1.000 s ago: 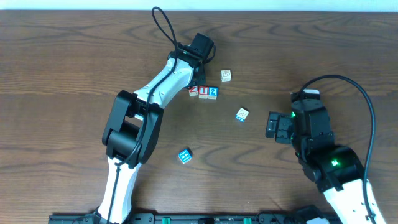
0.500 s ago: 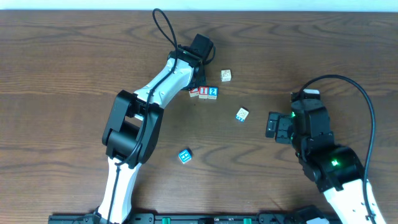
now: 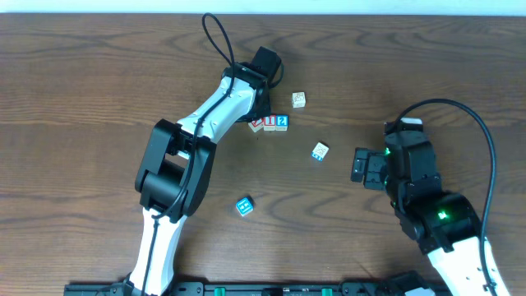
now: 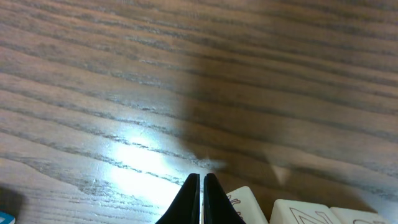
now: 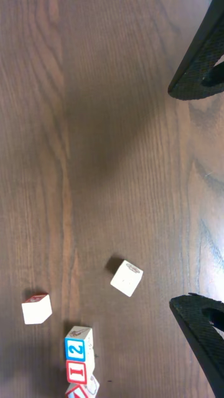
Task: Spell out Ai2
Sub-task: 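Push the 'A' block with the left gripper to align it with 'I2'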
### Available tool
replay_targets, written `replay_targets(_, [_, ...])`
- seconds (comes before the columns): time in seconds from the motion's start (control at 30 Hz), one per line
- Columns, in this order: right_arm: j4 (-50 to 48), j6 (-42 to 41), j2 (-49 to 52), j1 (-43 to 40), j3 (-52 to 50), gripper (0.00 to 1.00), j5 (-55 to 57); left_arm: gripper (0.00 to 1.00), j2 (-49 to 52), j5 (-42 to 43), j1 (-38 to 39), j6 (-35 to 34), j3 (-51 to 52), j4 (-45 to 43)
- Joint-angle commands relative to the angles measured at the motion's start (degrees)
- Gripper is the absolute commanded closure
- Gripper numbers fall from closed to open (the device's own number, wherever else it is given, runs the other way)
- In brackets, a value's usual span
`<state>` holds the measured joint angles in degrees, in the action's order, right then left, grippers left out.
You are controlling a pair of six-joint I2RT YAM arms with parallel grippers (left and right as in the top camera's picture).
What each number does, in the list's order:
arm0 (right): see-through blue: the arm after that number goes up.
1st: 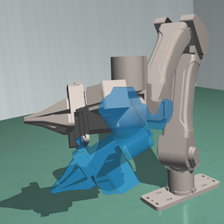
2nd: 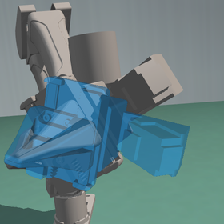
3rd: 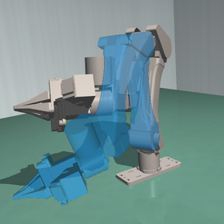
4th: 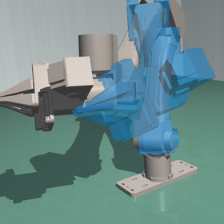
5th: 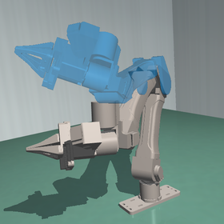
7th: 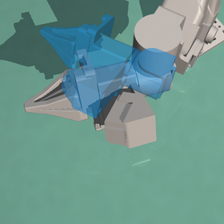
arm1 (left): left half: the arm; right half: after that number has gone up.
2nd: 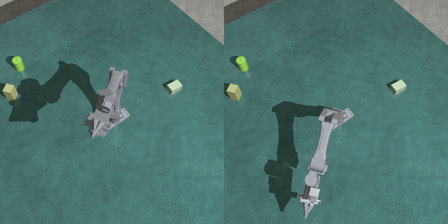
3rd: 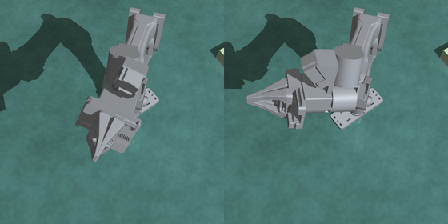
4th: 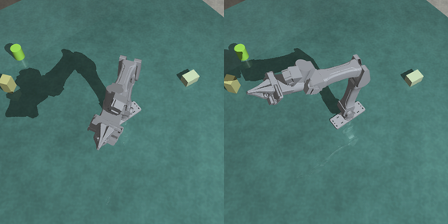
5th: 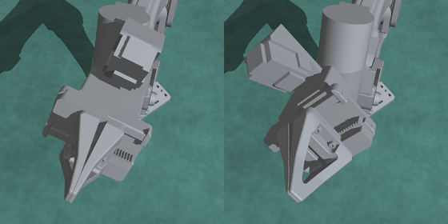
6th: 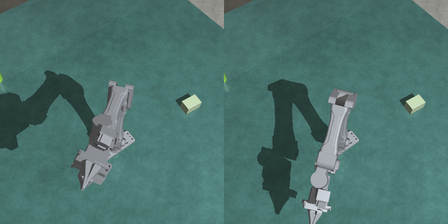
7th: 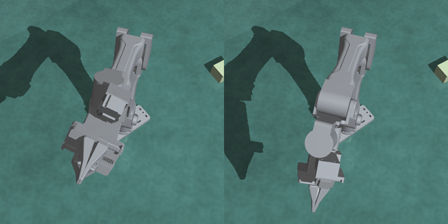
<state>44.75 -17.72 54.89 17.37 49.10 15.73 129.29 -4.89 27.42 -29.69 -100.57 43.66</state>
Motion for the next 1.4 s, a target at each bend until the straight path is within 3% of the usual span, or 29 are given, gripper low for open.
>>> replay_targets(0.0, [-0.1, 0.6, -0.1, -0.6, 0.0, 0.01, 0.7, 0.94, 0.7, 0.5, -0.1, 0.9, 0.5, 0.9])
replay_targets(1.37, [-0.1, 0.6, -0.1, -0.6, 0.0, 0.01, 0.8, 0.94, 0.7, 3.5, 0.0, -3.8, 0.5, 5.9])
